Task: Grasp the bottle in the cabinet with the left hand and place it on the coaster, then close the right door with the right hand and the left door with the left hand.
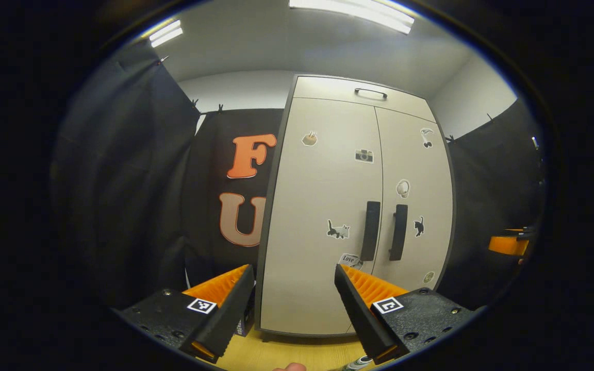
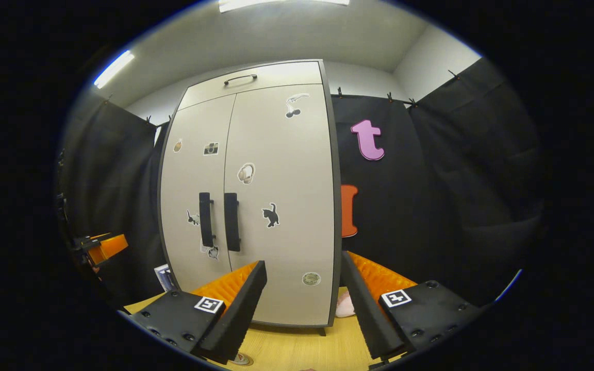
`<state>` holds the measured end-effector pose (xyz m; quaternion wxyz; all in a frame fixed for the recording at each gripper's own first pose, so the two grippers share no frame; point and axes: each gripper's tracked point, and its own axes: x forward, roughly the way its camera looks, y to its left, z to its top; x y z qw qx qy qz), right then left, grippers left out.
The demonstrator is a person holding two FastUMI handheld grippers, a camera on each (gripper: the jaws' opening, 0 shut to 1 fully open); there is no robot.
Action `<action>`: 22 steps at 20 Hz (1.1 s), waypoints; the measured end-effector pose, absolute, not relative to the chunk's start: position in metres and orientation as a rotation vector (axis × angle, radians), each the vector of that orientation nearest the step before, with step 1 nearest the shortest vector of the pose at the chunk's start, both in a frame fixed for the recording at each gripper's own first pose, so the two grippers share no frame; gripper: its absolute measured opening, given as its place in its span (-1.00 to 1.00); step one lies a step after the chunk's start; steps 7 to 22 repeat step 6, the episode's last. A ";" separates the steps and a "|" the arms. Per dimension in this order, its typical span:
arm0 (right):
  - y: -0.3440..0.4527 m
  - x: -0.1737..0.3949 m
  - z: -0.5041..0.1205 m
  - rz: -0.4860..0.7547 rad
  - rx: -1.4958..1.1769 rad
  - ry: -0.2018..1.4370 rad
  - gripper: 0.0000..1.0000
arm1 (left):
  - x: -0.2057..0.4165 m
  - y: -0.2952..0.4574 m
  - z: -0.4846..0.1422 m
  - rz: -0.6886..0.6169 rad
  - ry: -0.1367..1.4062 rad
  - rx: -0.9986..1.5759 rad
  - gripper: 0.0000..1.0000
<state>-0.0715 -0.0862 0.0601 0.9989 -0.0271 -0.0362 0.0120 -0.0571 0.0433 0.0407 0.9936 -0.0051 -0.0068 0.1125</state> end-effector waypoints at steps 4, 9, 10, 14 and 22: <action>-0.084 -0.072 0.056 0.033 -0.050 -0.063 0.91 | -0.058 0.041 0.042 0.224 -0.017 -0.011 0.89; -0.083 -0.072 0.054 0.034 -0.046 -0.059 0.92 | -0.058 0.040 0.042 0.217 -0.016 -0.009 0.89; -0.083 -0.072 0.054 0.034 -0.046 -0.059 0.92 | -0.058 0.040 0.042 0.217 -0.016 -0.009 0.89; -0.083 -0.072 0.054 0.034 -0.046 -0.059 0.92 | -0.058 0.040 0.042 0.217 -0.016 -0.009 0.89; -0.083 -0.072 0.054 0.034 -0.046 -0.059 0.92 | -0.058 0.040 0.042 0.217 -0.016 -0.009 0.89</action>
